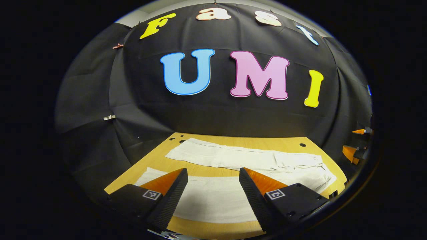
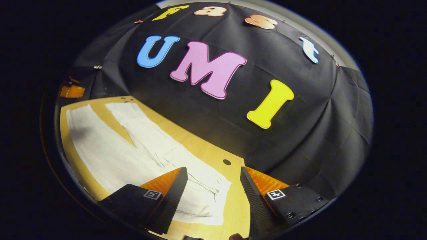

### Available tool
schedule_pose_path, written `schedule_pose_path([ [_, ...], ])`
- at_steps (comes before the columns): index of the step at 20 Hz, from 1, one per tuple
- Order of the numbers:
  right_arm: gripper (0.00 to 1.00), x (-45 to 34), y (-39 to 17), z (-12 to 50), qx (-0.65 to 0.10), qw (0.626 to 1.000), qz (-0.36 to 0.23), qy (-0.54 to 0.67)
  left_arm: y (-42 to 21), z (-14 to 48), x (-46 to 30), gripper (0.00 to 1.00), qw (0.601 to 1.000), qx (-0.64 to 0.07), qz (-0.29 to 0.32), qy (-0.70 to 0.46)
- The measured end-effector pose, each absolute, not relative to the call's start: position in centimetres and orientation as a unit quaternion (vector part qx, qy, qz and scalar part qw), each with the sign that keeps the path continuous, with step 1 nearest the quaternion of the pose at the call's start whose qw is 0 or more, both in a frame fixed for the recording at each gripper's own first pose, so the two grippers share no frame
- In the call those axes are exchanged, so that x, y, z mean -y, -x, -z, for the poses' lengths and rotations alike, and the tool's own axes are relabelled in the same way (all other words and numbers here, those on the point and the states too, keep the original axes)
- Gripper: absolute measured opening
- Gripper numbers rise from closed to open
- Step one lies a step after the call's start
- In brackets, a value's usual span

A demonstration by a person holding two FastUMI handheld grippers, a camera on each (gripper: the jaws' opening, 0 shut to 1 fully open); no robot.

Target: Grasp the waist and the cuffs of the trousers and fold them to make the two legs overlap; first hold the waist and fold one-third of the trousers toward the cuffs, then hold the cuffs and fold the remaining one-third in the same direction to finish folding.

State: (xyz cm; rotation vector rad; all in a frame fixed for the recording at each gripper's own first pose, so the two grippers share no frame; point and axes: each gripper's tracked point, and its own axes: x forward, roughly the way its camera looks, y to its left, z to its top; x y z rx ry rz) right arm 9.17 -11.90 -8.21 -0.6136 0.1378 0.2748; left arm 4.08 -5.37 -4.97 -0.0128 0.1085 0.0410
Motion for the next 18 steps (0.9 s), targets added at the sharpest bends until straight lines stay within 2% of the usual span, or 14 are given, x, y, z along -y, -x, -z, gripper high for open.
schedule_pose_path([
  [8,0.98,17.7,-8.3,19.2,-0.175,0.831,-0.241,0.469,-3.9,8.0,5.5,0.98,0.995,-0.093,-0.047,0.005],
  [18,0.98,25.3,-9.5,28.2,-0.255,0.713,-0.288,0.586,-4.4,10.5,4.5,0.98,0.987,-0.139,-0.076,0.02],
])
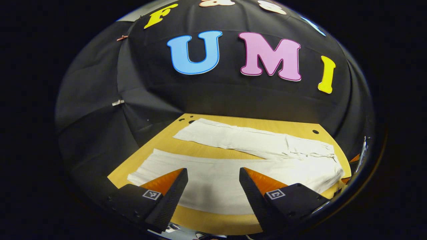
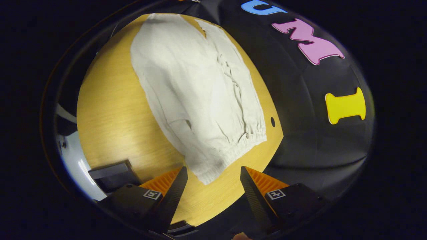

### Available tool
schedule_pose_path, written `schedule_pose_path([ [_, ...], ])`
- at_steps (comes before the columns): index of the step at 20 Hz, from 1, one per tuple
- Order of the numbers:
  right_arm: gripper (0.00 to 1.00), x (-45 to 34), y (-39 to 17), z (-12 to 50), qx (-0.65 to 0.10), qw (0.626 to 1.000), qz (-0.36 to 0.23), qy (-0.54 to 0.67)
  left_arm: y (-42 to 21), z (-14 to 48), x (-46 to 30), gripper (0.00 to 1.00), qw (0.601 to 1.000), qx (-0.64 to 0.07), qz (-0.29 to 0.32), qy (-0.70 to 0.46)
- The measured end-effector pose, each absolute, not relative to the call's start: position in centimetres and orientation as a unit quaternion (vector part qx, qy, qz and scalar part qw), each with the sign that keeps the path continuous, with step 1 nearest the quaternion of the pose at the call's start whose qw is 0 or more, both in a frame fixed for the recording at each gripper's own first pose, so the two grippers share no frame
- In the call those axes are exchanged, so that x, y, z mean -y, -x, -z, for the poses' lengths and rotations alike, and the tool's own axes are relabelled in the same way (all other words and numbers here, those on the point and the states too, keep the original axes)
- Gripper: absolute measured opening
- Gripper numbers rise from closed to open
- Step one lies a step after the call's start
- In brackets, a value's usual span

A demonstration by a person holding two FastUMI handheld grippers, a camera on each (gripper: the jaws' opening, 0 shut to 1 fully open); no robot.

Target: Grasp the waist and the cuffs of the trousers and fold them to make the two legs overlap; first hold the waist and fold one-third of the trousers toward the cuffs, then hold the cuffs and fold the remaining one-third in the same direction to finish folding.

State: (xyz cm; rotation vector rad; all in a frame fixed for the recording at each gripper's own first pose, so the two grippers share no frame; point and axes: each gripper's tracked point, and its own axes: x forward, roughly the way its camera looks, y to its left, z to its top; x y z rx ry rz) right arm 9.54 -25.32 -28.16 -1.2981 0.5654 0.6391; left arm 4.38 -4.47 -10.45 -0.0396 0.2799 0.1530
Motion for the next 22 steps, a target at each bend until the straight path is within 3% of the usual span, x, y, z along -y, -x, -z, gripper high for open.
schedule_pose_path([
  [2,0.98,26.0,-9.7,29.4,-0.264,0.695,-0.297,0.599,-4.6,10.7,4.0,0.98,0.986,-0.144,-0.085,0.02],
  [13,0.88,24.9,-13.0,30.4,-0.245,0.681,-0.302,0.62,-4.4,12.9,1.8,0.98,0.977,-0.177,-0.118,0.011],
  [17,0.63,24.7,-13.1,31.6,-0.282,0.664,-0.302,0.624,-3.8,14.1,-0.7,0.98,0.975,-0.185,-0.125,-0.007],
  [18,0.41,24.8,-13.2,31.7,-0.292,0.661,-0.301,0.623,-4.1,14.6,-1.2,0.98,0.976,-0.184,-0.117,-0.016],
  [20,0.3,24.6,-13.6,31.9,-0.303,0.657,-0.294,0.625,-4.4,15.9,-3.3,0.98,0.974,-0.193,-0.109,-0.053],
  [22,0.29,24.5,-13.5,32.0,-0.314,0.644,-0.296,0.632,-4.8,17.2,-6.3,0.98,0.968,-0.208,-0.11,-0.09],
])
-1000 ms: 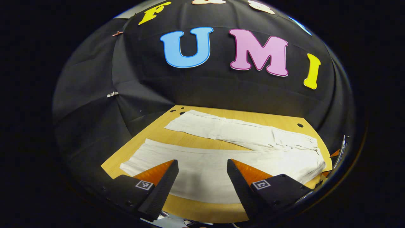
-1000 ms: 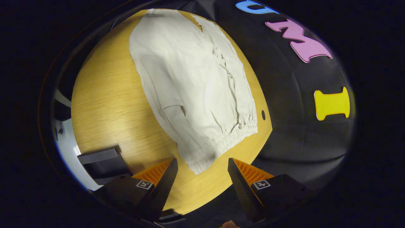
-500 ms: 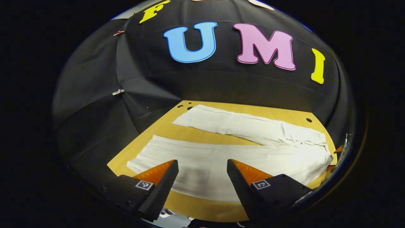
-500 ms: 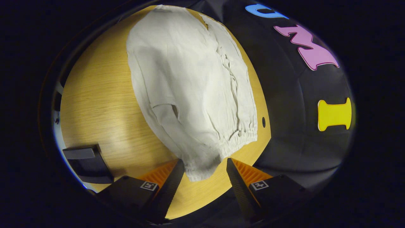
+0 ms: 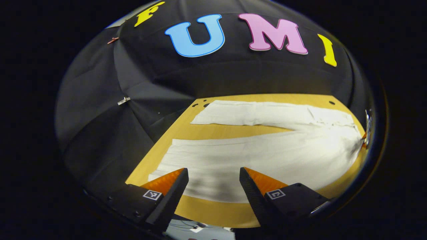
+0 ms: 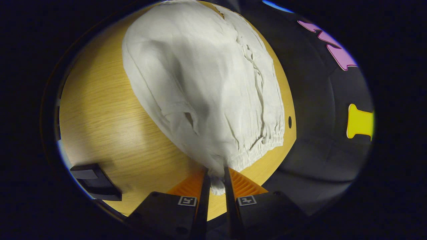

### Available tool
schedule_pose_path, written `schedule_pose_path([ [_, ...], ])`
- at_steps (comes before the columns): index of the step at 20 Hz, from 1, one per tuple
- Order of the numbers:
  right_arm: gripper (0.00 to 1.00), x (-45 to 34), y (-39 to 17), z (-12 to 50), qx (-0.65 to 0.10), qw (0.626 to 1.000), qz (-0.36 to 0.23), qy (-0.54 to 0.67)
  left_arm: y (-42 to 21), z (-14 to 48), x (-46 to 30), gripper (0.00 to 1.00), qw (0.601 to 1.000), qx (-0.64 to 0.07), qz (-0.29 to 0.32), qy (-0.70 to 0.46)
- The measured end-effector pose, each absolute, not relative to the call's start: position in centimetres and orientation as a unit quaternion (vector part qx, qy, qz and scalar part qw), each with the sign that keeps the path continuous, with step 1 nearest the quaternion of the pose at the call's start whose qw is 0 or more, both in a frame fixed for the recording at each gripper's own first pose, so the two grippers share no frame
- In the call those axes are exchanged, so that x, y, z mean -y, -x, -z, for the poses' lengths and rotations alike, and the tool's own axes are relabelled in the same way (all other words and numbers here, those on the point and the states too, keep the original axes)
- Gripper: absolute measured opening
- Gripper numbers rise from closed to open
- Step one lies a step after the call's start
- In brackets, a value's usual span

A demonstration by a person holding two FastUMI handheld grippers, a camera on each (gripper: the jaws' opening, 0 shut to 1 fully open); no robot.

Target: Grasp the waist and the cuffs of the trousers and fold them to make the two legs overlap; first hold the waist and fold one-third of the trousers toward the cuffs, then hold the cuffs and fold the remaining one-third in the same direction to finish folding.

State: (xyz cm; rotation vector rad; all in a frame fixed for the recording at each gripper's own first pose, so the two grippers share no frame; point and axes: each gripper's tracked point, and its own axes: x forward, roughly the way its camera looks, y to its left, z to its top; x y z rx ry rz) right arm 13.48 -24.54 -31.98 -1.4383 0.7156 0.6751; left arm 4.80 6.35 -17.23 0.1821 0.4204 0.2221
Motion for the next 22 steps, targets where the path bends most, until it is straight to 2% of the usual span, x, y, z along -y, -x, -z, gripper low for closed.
schedule_pose_path([
  [3,0.29,24.6,-13.5,31.9,-0.327,0.638,-0.298,0.631,-4.8,19.0,-10.8,0.98,0.956,-0.235,-0.113,-0.136],
  [4,0.19,25.1,-14.1,32.4,-0.329,0.638,-0.3,0.628,-4.7,19.6,-12.3,0.98,0.95,-0.243,-0.112,-0.159],
  [5,0.23,24.4,-13.4,31.6,-0.329,0.637,-0.305,0.627,-4.7,20.2,-13.4,0.98,0.944,-0.251,-0.108,-0.183],
  [6,0.23,24.5,-13.9,32.2,-0.329,0.637,-0.304,0.627,-4.6,20.7,-14.6,0.98,0.938,-0.254,-0.1,-0.215],
  [8,0.15,24.6,-13.8,32.3,-0.339,0.635,-0.307,0.623,-4.5,22.1,-17.2,0.97,0.917,-0.26,-0.08,-0.291],
  [13,0.15,24.4,-13.6,32.0,-0.368,0.631,-0.324,0.601,-4.3,24.1,-22.1,0.96,0.872,-0.279,-0.05,-0.399],
  [16,0.15,24.5,-13.5,32.0,-0.357,0.616,-0.334,0.618,-4.0,24.6,-24.3,0.96,0.828,-0.294,-0.011,-0.477],
  [21,0.15,24.5,-13.5,31.9,-0.36,0.609,-0.333,0.623,-5.6,27.2,-26.3,0.97,0.722,-0.327,0.115,-0.599],
  [22,0.15,24.5,-13.5,31.9,-0.358,0.608,-0.334,0.625,-6.3,27.3,-26.3,0.91,0.706,-0.324,0.134,-0.615],
])
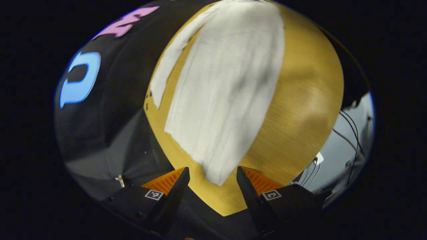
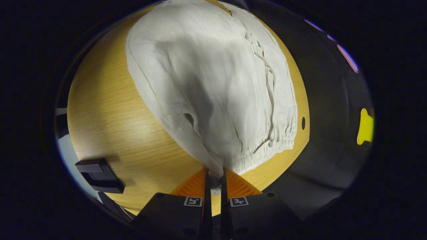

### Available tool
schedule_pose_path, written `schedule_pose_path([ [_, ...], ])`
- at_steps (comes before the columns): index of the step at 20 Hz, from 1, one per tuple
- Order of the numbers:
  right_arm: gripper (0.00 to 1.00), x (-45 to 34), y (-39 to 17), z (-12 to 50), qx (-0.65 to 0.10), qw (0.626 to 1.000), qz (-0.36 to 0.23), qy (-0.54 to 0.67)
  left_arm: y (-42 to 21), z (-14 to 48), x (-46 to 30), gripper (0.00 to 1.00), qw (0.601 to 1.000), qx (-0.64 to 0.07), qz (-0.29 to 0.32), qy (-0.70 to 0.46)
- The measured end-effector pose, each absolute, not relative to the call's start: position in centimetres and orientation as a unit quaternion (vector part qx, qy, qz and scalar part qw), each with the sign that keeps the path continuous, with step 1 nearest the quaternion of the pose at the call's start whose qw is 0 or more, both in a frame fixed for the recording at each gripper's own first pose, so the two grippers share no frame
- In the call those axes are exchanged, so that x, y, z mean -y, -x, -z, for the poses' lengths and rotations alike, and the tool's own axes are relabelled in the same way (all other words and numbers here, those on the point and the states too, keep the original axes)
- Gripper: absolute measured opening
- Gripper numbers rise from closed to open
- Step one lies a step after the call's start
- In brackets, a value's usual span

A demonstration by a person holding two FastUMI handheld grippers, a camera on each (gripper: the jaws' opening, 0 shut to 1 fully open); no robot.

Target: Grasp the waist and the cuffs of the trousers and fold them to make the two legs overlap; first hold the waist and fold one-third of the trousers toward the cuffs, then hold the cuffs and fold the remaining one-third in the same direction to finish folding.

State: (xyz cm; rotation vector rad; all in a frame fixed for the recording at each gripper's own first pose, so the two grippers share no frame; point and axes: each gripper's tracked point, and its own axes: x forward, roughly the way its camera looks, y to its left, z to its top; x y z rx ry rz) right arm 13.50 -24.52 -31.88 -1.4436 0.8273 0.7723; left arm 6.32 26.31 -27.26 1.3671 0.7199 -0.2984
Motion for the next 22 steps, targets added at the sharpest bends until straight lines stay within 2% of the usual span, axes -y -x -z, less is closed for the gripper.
schedule_pose_path([
  [3,0.15,24.5,-13.5,31.8,-0.361,0.608,-0.334,0.624,-7.8,27.0,-25.6,0.83,0.673,-0.338,0.17,-0.635],
  [5,0.15,24.5,-13.5,31.8,-0.362,0.604,-0.337,0.625,-8.8,27.1,-25.1,0.72,0.652,-0.357,0.19,-0.641],
  [6,0.15,24.4,-13.5,31.6,-0.357,0.604,-0.34,0.626,-9.8,27.2,-24.8,0.64,0.644,-0.362,0.198,-0.644],
  [7,0.1,24.6,-14.1,32.5,-0.36,0.601,-0.342,0.626,-10.4,27.4,-24.5,0.57,0.639,-0.364,0.206,-0.646],
  [8,0.06,24.4,-13.5,31.4,-0.358,0.599,-0.341,0.629,-11.0,27.4,-24.3,0.45,0.633,-0.363,0.21,-0.65],
  [10,0.06,24.5,-13.6,31.6,-0.355,0.599,-0.342,0.631,-11.5,27.5,-23.6,0.21,0.625,-0.357,0.209,-0.662],
  [12,0.06,24.5,-13.6,31.7,-0.355,0.6,-0.342,0.63,-11.4,27.4,-23.6,0.08,0.628,-0.349,0.196,-0.668],
  [17,0.06,24.5,-13.8,31.3,-0.349,0.605,-0.336,0.632,-11.8,27.4,-23.6,0.05,0.659,-0.36,0.167,-0.639],
  [22,0.05,24.3,-14.2,29.4,-0.344,0.658,-0.304,0.597,-13.3,23.5,-22.6,0.05,0.723,-0.298,0.087,-0.617],
])
